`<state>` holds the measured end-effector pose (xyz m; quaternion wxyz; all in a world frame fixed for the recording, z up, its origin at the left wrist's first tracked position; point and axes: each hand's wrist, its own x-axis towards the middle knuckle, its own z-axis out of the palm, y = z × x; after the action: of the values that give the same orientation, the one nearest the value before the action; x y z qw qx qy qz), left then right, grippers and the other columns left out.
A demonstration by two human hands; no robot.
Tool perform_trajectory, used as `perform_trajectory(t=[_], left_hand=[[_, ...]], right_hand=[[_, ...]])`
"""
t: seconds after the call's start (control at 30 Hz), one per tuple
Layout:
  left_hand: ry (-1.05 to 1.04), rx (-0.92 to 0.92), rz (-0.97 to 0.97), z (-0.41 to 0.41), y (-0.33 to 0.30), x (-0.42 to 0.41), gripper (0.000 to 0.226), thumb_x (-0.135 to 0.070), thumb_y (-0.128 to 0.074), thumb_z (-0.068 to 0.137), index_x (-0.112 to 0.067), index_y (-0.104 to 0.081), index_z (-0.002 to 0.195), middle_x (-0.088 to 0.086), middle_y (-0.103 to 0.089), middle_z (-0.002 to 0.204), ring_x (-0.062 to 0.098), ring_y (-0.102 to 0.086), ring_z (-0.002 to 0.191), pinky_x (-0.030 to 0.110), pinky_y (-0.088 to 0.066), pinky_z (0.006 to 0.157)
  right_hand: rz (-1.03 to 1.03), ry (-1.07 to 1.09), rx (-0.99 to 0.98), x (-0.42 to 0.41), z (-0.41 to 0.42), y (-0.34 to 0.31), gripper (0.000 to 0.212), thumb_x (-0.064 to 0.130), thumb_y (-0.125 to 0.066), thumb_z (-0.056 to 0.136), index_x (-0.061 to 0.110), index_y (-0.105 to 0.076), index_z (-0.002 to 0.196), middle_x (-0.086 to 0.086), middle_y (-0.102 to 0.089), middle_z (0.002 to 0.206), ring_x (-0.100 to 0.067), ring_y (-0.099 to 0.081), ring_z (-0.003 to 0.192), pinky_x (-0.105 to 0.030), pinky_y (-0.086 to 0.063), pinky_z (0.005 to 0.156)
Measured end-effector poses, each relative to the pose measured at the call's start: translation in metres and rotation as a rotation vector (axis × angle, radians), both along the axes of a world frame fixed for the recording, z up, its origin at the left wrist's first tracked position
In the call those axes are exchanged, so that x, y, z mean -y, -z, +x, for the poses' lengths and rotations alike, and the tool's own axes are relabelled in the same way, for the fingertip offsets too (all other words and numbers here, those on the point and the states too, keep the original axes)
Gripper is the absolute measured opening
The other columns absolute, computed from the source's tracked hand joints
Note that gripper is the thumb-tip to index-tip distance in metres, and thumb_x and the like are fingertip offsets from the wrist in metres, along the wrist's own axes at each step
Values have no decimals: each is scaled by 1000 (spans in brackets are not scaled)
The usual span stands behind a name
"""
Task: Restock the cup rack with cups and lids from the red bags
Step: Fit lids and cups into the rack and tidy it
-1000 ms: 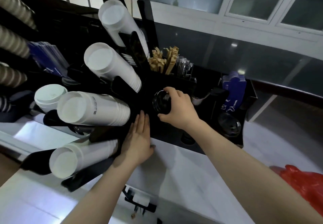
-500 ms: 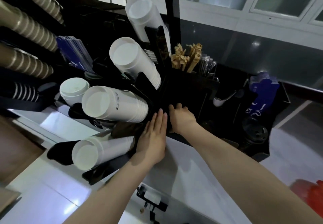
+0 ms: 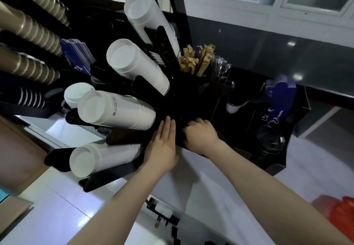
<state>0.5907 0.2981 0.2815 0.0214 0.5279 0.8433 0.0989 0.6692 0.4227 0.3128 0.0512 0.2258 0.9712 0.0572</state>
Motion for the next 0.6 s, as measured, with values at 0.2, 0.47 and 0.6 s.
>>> perform_trajectory(t=[0.2,0.47,0.6], left_hand=[[21,20,98,6,-11,-2,88,-31,-56,88,-9,2,151,9,7,160,21,9,147,32,-1,118],[167,178,199,40,-6,-23,80,-29,-54,91,-18,-3,152,-3,-4,160,0,12,141,24,0,115],[241,204,136,54,4,-29,79,-30,-53,92,-28,-1,152,-6,6,160,0,23,137,38,-13,119]], right_hand=[[-118,29,-611,4,57,-7,29,15,-70,79,4,-71,106,-12,-67,110,-33,-58,110,-37,-43,99],[10,352,-795,-21,154,-18,40,15,-79,72,10,-69,110,-9,-64,114,-32,-53,108,-39,-42,96],[-108,551,-414,-41,180,-27,81,37,-79,71,22,-41,141,-6,-42,145,-33,-37,130,-44,-34,106]])
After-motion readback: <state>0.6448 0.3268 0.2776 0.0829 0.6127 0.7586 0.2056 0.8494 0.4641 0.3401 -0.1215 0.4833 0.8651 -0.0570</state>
